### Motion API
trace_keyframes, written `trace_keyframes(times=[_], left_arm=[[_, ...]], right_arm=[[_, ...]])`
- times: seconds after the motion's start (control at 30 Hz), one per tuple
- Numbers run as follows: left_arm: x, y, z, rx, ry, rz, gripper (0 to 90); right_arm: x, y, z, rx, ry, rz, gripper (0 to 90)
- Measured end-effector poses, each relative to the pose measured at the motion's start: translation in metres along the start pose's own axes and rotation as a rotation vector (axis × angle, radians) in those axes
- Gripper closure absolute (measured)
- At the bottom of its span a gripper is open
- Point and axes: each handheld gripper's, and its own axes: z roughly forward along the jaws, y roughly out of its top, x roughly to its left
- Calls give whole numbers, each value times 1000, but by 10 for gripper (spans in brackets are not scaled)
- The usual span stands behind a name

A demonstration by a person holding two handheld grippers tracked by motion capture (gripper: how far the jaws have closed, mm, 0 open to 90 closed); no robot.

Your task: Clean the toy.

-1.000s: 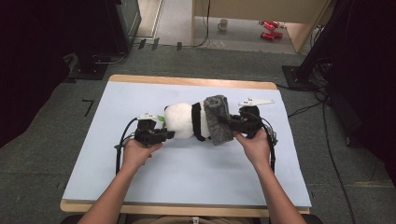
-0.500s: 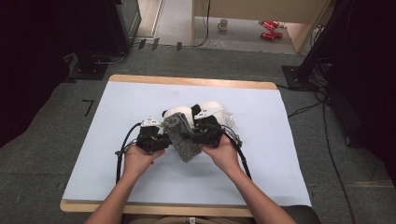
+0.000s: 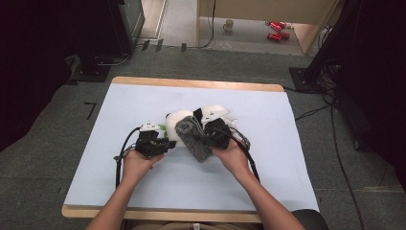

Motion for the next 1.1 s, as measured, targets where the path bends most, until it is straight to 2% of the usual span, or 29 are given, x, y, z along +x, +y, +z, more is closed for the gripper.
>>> trace_keyframes(times=[0.1, 0.27, 0.47, 0.57, 0.63, 0.7, 0.77, 0.83, 0.93, 0.97, 1.03, 1.1], left_arm=[[4, 3, 0, -2, -7, 6, 694], [15, 8, 0, -2, -29, -11, 693], [19, 15, 2, 23, -35, 9, 693], [17, 16, 5, 36, -37, 28, 692], [15, 16, 7, 43, -31, 42, 693], [16, 17, 7, 41, -30, 42, 692], [16, 17, 7, 34, -24, 45, 692], [15, 16, 7, 30, -15, 45, 692], [17, 15, 6, 25, -12, 42, 690], [17, 15, 6, 23, -13, 37, 689], [18, 14, 6, 22, -10, 38, 687], [17, 12, 7, 19, -5, 40, 684]], right_arm=[[-7, -1, -8, -15, 1, 32, 800], [-21, -5, -24, -57, 9, 94, 800], [-41, -15, -46, -79, -28, 163, 798], [-48, -23, -50, -57, -69, 165, 797], [-51, -28, -51, -59, -61, 183, 797], [-51, -30, -52, -52, -75, 185, 796], [-53, -30, -55, -39, -120, 168, 797], [-59, -31, -60, -35, -142, 187, 797], [-72, -35, -68, -68, -91, 269, 798], [-76, -36, -73, -95, -75, 300, 798], [-80, -35, -81, -136, -69, 316, 798], [-83, -33, -90, -159, -82, 320, 799]])
